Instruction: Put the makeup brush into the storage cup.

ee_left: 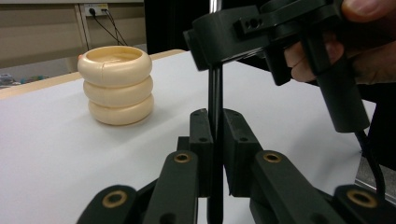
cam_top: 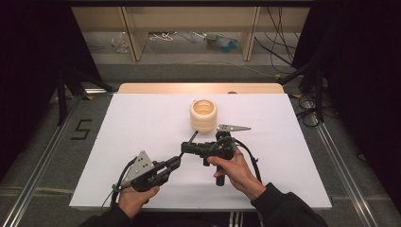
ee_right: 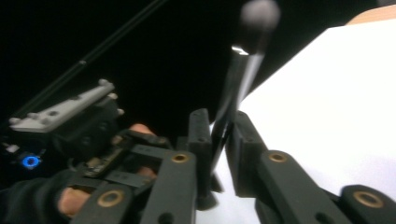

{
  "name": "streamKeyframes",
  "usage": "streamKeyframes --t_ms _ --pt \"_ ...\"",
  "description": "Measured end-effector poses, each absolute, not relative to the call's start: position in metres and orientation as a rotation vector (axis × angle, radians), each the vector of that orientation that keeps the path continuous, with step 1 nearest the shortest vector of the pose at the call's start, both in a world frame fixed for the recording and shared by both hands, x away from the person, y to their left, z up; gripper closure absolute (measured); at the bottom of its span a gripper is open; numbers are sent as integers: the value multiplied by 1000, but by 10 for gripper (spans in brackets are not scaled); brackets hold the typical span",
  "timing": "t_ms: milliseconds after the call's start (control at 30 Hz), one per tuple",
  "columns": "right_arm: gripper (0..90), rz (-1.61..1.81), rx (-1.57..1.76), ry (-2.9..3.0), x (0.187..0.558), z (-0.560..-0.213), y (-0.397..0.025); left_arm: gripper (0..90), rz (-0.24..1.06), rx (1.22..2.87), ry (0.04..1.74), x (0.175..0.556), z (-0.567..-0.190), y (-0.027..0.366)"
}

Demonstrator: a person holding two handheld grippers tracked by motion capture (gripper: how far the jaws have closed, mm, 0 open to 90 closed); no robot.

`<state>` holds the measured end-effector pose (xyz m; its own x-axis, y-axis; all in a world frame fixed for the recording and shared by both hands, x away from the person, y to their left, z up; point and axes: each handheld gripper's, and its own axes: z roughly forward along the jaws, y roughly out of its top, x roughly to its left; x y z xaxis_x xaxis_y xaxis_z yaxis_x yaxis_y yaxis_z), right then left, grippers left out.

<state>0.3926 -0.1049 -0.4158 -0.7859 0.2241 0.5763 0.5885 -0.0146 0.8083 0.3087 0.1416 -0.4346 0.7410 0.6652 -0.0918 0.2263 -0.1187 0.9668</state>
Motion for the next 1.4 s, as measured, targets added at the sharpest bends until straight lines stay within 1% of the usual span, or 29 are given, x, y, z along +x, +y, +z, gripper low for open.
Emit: streamKeyframes --t_ms 100,200,333,367,500,567,667,700,867,933,1100,1233,1267,1400 --pt "841 -1873 -836 -2007 390 -414 -103 810 419 1691 724 310 -436 142" --pt "842 -1862 -833 -2041 388 -412 -103 747 422 1698 719 310 -436 142" --pt "842 -1876 -812 -2069 388 -411 -103 634 420 1711 730 311 -437 141" --pt "842 -1878 -807 -2086 388 -409 -103 565 424 1716 737 312 -437 141" --pt "841 -1887 -789 -2123 388 -408 -103 530 416 1703 748 313 -437 142" --pt "841 -1879 -784 -2142 387 -406 -104 478 429 1710 765 313 -436 144" --pt "841 -1881 -779 -2174 387 -405 -105 430 436 1724 773 314 -437 144" --pt "841 -1882 -774 -2183 387 -405 -105 430 424 1724 778 314 -438 144" --pt "841 -1905 -764 -2250 389 -402 -108 373 441 1740 783 315 -438 147" --pt "841 -1909 -771 -2253 390 -402 -110 364 449 1733 808 315 -438 149" --pt "841 -1902 -783 -2310 392 -401 -114 348 486 1747 806 319 -439 156" --pt "841 -1908 -786 -2317 393 -400 -116 345 490 1752 794 321 -439 158" --pt "841 -1919 -783 -2323 394 -399 -116 334 475 1742 798 321 -439 158" --pt "841 -1922 -792 -2339 395 -399 -119 316 485 1760 797 323 -439 160"
